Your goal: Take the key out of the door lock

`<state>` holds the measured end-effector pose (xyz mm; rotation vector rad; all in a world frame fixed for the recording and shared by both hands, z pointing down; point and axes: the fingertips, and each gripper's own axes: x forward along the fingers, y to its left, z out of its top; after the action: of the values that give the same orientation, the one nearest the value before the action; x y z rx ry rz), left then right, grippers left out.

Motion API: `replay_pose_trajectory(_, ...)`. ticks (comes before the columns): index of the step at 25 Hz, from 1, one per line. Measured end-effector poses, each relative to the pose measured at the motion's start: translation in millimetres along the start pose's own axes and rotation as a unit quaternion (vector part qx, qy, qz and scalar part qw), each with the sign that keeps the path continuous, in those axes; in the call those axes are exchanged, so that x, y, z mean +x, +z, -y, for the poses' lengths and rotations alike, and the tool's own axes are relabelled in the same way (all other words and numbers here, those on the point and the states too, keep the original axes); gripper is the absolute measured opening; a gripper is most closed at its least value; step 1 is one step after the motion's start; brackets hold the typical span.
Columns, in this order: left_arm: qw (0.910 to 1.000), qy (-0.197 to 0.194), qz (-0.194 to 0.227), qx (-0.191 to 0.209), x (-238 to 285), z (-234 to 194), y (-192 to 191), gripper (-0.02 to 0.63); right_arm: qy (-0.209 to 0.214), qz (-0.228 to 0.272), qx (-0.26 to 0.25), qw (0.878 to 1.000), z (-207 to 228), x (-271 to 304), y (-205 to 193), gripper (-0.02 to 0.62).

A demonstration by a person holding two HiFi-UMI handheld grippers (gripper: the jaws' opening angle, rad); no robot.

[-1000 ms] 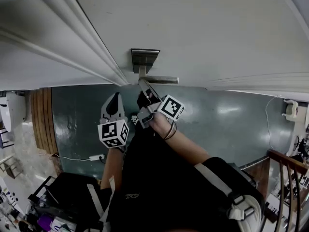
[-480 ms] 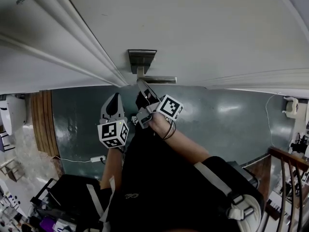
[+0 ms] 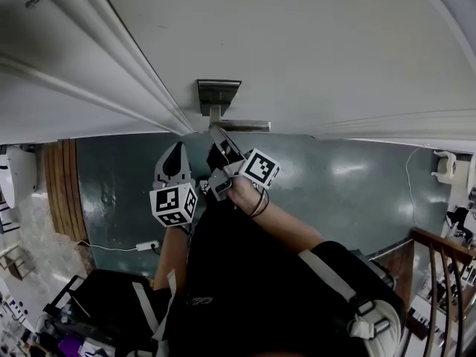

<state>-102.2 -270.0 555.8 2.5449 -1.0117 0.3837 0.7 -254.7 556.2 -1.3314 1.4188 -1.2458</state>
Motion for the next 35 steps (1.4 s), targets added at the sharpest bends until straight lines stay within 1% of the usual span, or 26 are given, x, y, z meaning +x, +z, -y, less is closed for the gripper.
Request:
replay_pose_trajectory(3,1.0,0.003,0.0,-0.005,0.7,-0.6,-1.5,0.023,0.001,-0.004,-0.01,1.0,-1.0,1.1,0.4,0.028)
replay_pose_trajectory(8,0.9999,0.008,0.0,-0.008,0.2,-1.5,-2.0,0.023,-0.008,-0.008,0.001,1.0,3.7,-0.1,-1.5,0.028)
replay_pose_trajectory(13,0.9998,0.011,0.01,-0.009,-1.4,-3.1,4.4,0.023,-0.004,-0.011,-0.006,1.0,3.6,0.4,0.4,0.028)
replay_pose_trajectory(16,0.9997,0.018,0.004,-0.016,-3.7,-8.0,-0.8,0.023,-0.002,-0.023,-0.005,1.0,3.5,1.3,-1.8,0.028)
replay_pose_trajectory(20,0.9998,0.012,0.006,-0.018,-2.4,-3.0,-0.6,0.023,-0.006,-0.021,-0.005,1.0,4.4,0.5,-0.5,0.028)
replay_pose_trajectory(24,0.9997,0.013,0.012,-0.019,-1.7,-3.2,3.2,0.023,-0.004,-0.034,-0.003,0.999,2.9,0.4,-0.3,0.028)
replay_pose_trajectory(30,0.9994,0.018,0.014,-0.024,-3.3,-7.4,2.0,0.023,0.004,-0.032,-0.013,0.999,-0.2,0.3,-2.1,0.028)
replay_pose_trajectory(32,0.9994,0.019,0.012,-0.027,-3.2,-8.0,0.1,0.023,-0.002,-0.024,-0.005,1.0,2.1,-1.0,-3.8,0.028)
replay_pose_trajectory(35,0.9993,0.019,0.015,-0.027,-1.6,-7.3,1.1,0.023,-0.006,-0.027,0.0,1.0,5.0,-2.0,-3.2,0.028)
